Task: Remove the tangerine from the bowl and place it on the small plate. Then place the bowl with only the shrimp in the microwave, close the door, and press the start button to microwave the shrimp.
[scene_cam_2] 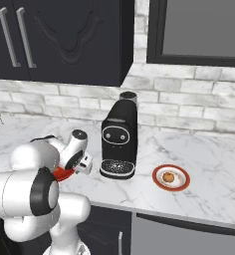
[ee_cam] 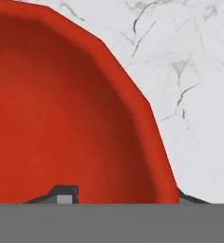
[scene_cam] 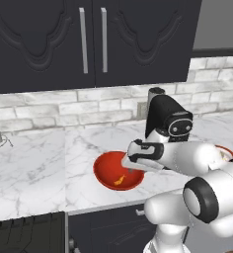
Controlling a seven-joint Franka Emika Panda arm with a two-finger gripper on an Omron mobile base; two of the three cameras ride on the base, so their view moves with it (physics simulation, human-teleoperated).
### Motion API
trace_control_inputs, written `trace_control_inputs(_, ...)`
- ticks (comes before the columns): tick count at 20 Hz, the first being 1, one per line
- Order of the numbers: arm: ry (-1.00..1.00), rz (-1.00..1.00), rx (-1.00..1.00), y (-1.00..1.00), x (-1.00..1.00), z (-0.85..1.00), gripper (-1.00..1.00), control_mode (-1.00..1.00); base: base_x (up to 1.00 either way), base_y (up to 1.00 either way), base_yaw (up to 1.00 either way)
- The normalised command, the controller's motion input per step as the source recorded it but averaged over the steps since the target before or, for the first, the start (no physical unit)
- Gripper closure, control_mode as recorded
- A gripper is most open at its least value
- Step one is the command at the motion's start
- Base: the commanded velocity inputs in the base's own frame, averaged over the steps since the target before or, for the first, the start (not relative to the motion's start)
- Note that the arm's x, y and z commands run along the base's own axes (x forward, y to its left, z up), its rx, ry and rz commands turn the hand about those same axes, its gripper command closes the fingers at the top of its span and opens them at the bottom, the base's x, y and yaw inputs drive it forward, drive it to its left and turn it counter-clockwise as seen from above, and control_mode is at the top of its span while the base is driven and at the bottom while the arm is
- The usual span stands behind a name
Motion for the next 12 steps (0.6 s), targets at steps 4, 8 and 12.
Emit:
trace_control_inputs(4, 0.00, 0.03, 0.00, 0.07, 0.00, -0.39, 1.00, -1.00, 0.00, 0.00, 0.00)
trace_control_inputs(8, 0.00, 0.01, 0.01, 0.09, -0.03, -0.04, 1.00, -1.00, 0.00, 0.00, 0.00)
trace_control_inputs(12, 0.00, 0.00, 0.00, 0.17, -0.19, 0.35, 1.00, -1.00, 0.00, 0.00, 0.00)
